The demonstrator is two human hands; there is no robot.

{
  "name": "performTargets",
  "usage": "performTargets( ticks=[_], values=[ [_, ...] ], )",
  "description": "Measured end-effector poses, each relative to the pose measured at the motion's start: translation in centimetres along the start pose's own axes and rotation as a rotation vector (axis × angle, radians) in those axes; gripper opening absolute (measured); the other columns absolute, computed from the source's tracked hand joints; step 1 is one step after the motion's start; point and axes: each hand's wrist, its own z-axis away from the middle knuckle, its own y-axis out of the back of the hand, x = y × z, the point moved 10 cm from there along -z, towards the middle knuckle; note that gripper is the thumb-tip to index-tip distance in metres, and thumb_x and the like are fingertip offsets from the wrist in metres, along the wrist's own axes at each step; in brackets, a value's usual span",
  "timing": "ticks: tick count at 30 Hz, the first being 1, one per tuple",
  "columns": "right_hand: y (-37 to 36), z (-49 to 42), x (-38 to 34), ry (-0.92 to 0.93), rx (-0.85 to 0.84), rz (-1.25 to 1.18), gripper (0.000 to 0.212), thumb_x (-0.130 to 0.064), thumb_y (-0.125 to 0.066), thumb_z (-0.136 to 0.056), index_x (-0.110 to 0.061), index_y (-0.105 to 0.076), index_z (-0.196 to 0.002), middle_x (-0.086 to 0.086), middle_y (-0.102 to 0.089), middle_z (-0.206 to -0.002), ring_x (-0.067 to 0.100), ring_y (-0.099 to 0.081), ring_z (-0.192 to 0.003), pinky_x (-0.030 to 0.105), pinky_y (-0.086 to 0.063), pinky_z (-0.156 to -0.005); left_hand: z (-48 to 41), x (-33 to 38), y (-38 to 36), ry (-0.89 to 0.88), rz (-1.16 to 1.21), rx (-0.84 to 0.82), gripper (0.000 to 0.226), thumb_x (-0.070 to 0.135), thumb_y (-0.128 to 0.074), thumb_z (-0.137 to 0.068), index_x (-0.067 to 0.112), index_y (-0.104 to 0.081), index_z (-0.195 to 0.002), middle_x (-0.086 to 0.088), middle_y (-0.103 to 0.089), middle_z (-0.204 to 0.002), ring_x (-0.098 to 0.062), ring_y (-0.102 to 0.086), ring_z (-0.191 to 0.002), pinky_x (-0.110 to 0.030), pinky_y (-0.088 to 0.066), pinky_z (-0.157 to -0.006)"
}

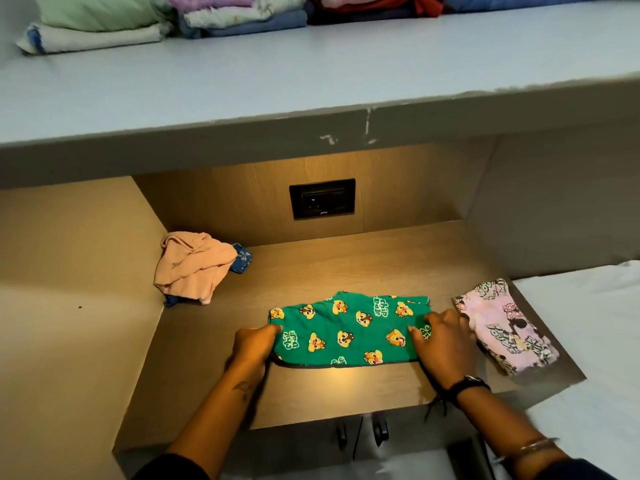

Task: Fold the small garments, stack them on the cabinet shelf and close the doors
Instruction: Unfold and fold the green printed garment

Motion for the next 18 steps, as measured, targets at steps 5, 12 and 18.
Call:
performTargets(
  ticks=[5, 12, 18],
  values=[
    [0.8, 1.4, -4.0, 0.144, 0.008, 0.024, 0.043, -0.043, -0.057, -0.086, -0.021, -0.056, -0.122, 0.007, -0.049, -0.13, 0.025, -0.039, -0.123, 0.044, -0.037, -0.102, -0.2, 0.5, -0.1, -0.014, 0.01, -0.018, 0.02, 0.001, -0.068, -0.082, -0.006, -0.064, -0.101, -0.018, -0.072, -0.084, -0.033, -0.072, -0.073, -0.04, -0.061, -0.068],
    [-1.0, 10.3, -20.2, 0.714, -0.14, -0.065, 0.062, -0.066, -0.048, -0.076, -0.023, -0.053, -0.12, 0.001, -0.055, -0.12, 0.021, -0.052, -0.109, 0.04, -0.046, -0.092, 0.7, -1.5, -1.4, 0.186, -0.096, -0.225, 0.042, 0.021, -0.056, -0.074, 0.004, -0.065, -0.111, -0.006, -0.064, -0.065, -0.011, -0.04, -0.037, -0.012, -0.026, -0.032],
    [-1.7, 11.6, -23.9, 0.647, 0.025, -0.082, 0.03, -0.049, -0.052, -0.079, -0.023, -0.06, -0.091, -0.003, -0.063, -0.08, 0.019, -0.058, -0.072, 0.035, -0.046, -0.061, 0.8, -1.9, -1.3, 0.244, -0.199, -0.345, 0.05, 0.031, -0.055, -0.071, 0.0, -0.063, -0.11, -0.001, -0.05, -0.052, -0.01, -0.034, -0.038, -0.014, -0.024, -0.034]
  ],
)
